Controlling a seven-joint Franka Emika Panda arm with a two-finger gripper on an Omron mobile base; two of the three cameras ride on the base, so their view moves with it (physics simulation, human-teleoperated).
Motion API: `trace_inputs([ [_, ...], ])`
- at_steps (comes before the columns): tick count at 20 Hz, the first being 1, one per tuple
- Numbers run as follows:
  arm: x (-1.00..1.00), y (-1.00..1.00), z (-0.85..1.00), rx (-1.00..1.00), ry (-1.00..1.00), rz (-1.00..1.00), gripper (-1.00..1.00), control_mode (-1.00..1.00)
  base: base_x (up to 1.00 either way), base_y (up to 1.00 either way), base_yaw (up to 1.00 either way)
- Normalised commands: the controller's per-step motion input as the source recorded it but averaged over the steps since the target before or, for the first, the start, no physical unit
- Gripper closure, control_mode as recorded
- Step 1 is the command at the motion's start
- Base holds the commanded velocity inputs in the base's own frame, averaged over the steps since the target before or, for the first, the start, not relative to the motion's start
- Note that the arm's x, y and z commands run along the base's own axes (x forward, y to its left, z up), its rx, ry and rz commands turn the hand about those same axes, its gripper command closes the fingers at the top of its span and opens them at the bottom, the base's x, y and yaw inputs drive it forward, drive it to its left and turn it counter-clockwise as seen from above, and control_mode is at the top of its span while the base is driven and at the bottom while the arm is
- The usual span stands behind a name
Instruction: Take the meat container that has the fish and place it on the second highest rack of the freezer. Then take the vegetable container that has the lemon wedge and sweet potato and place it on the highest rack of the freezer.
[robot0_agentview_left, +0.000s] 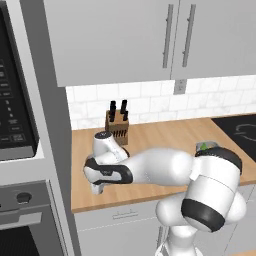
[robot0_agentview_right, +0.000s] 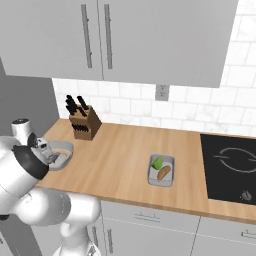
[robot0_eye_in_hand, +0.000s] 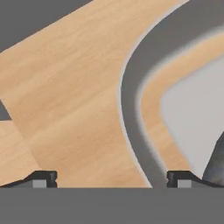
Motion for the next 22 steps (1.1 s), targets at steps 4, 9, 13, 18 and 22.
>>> trace_inputs([
  [4,0.36,0.02,-0.33,0.0,0.0,0.1,-1.0,-1.0,0.0,0.0,0.0],
  [9,0.29,0.05,-0.46,0.0,0.0,0.1,-1.0,-1.0,0.0,0.0,0.0],
  [13,-0.01,0.04,-0.37,0.0,0.0,0.11,1.0,-1.0,0.0,0.0,0.0],
  [18,-0.19,-0.03,-0.02,0.02,0.0,0.05,1.0,-1.0,0.0,0.0,0.0],
  [22,0.0,-0.18,0.05,0.01,0.0,0.0,1.0,-1.0,0.0,0.0,0.0],
])
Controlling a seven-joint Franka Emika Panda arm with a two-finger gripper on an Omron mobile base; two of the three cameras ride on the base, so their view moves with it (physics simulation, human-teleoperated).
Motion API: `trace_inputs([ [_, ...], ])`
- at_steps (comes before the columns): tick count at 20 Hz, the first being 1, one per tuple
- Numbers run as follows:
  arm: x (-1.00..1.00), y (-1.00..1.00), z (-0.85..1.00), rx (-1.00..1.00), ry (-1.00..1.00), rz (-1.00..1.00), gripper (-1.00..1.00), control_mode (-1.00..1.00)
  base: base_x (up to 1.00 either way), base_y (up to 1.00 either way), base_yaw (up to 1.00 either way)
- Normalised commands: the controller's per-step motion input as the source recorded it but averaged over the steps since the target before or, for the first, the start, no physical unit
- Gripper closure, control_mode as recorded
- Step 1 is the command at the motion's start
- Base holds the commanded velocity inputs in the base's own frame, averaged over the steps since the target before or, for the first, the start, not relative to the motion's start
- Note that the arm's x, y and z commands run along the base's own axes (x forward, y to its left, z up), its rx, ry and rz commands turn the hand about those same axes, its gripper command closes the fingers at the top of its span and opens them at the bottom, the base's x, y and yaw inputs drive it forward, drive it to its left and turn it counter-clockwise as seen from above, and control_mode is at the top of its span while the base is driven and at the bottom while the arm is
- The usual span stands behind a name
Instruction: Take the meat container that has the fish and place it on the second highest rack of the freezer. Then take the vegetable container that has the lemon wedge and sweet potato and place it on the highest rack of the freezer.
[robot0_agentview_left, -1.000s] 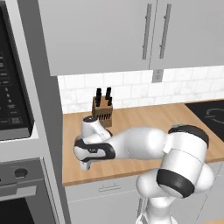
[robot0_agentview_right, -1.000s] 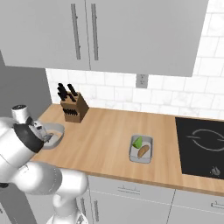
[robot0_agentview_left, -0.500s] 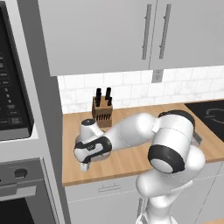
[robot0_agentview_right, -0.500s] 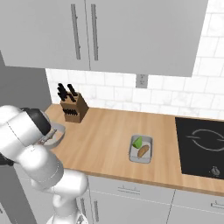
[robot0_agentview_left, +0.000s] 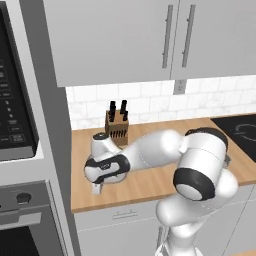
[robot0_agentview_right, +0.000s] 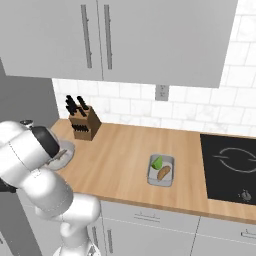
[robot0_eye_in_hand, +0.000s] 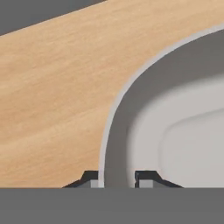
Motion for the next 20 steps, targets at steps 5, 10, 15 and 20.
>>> trace_inputs([
  [5,-0.27,-0.45,0.85,0.04,-0.1,0.03,1.0,-1.0,0.0,0.0,0.0],
  [10,-0.77,-0.69,1.0,0.1,-0.26,0.01,1.0,-1.0,0.0,0.0,0.0],
  [15,-0.93,-0.85,1.0,0.01,-0.25,0.01,1.0,-1.0,0.0,0.0,0.0],
  [20,-0.94,-0.91,1.0,0.0,-0.21,0.03,1.0,-1.0,0.0,0.0,0.0],
])
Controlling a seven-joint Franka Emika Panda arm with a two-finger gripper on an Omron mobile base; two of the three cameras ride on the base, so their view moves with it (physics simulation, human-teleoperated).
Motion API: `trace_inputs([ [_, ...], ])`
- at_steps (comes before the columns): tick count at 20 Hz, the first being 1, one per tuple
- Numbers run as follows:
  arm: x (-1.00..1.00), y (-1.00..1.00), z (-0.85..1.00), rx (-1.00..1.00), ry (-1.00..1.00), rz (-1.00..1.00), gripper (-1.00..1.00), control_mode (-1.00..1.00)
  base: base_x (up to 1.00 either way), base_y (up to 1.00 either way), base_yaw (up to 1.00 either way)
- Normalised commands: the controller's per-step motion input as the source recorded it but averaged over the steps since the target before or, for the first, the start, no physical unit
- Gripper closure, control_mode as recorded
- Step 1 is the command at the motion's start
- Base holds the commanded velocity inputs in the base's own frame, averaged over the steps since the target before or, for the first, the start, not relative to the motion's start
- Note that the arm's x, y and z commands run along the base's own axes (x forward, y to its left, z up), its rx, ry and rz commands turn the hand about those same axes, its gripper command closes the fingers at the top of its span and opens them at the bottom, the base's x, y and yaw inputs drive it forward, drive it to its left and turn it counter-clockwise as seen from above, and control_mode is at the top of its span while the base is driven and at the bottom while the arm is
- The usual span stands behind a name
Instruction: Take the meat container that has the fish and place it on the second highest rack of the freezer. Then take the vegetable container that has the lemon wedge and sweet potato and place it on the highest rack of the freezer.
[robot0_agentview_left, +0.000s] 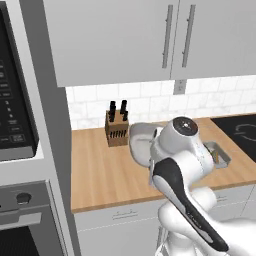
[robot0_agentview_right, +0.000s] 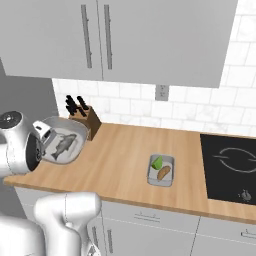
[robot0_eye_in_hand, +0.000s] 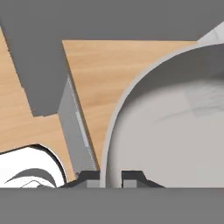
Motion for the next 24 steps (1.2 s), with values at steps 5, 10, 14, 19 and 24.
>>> trace_inputs([
  [5,-0.92,-0.94,1.0,0.0,-0.16,0.04,1.0,-1.0,0.0,0.0,0.0],
  [10,-0.73,-0.88,0.88,0.0,-0.03,0.05,1.0,-1.0,0.0,0.0,0.0],
  [14,-0.55,-0.5,0.04,-0.04,0.0,0.09,1.0,-1.0,0.0,0.0,0.0],
  [19,-0.07,-0.08,-0.18,-0.15,-0.04,0.17,1.0,-1.0,0.0,0.0,0.0],
  [24,-0.02,0.0,-0.14,-0.16,-0.1,0.23,1.0,-1.0,0.0,0.0,0.0],
])
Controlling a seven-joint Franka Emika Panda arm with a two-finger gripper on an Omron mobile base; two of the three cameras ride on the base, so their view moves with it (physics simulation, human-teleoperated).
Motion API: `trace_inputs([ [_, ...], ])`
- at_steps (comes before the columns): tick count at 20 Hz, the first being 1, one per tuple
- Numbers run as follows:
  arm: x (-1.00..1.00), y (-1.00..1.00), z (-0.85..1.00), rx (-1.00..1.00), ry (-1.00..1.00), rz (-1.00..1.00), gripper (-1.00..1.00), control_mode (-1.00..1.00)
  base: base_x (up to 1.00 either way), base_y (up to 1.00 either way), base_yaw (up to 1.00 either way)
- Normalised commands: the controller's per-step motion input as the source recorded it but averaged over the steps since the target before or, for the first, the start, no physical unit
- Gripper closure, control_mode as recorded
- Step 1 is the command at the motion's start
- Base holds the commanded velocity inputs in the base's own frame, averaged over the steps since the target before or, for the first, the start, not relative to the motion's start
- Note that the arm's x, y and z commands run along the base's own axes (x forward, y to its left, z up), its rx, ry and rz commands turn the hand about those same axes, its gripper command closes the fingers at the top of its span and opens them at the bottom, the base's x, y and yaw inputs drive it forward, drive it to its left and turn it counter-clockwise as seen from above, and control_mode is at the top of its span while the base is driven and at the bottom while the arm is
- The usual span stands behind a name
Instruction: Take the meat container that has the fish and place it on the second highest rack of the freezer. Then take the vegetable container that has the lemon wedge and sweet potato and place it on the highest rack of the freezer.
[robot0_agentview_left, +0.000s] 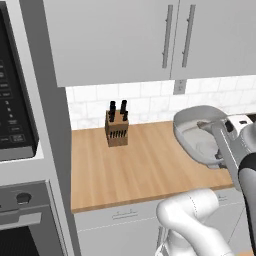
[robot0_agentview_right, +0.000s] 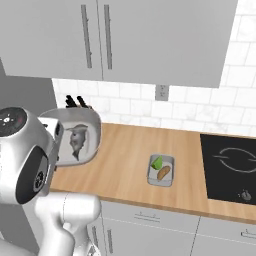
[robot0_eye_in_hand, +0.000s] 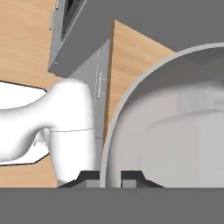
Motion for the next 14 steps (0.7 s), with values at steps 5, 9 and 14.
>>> trace_inputs([
  [5,0.0,0.0,-0.04,-0.06,0.0,0.09,1.0,1.0,0.0,0.0,0.02],
  [9,0.0,0.0,0.0,0.0,0.0,0.0,1.0,1.0,-0.15,0.0,0.1],
  [14,0.0,0.0,0.0,0.0,0.0,0.0,1.0,1.0,-0.7,0.03,0.19],
])
